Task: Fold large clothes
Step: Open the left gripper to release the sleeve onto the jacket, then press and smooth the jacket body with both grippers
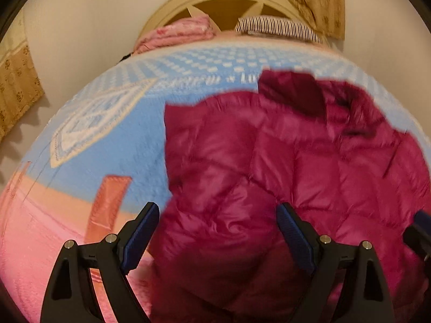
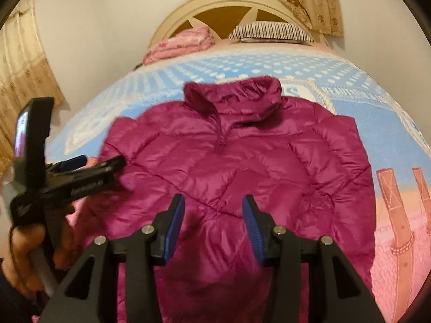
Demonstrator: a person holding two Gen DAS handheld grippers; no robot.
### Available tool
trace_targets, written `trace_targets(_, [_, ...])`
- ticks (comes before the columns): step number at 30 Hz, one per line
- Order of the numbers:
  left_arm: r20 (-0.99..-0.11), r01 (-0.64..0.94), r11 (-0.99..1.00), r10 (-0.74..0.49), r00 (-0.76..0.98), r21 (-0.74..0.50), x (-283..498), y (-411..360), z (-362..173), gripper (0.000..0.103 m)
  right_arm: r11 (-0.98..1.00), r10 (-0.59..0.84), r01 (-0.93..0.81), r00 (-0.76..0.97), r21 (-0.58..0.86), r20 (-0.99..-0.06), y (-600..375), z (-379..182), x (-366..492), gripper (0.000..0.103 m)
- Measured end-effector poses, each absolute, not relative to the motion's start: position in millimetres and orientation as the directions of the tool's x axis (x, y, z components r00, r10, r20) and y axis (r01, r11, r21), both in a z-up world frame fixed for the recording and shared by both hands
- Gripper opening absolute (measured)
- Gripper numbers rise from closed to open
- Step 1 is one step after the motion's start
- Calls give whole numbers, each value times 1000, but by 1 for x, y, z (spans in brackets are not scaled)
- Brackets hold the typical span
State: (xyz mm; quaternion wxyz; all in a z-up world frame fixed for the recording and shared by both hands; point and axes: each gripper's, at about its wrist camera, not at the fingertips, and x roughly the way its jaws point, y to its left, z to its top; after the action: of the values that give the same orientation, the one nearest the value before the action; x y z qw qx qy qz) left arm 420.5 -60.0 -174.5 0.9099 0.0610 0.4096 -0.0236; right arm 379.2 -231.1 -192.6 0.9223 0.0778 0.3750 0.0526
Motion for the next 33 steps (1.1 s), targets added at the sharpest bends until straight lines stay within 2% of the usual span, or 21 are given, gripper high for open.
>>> trace_targets(3, [-750,89,993,-6,662,71,421,-59,-187,90,981,150,-19,700,191,-699,-237,-209,380,45])
trace_targets(12, [-763,73,996,-12,647,45,424,-55,-197,97,989,118,-20,715,148,-689,-233,-228,374,45])
trace_targets(19, [-765,67,994,19,644,81,425,-59,-200,99,990,112,-16,714,144,-691,-233,-232,375,45])
trace_targets(33, [-784,57,997,5,621,51,431,-54,-204,102,997,64,-7,709,83,-703,-225,-234,378,45])
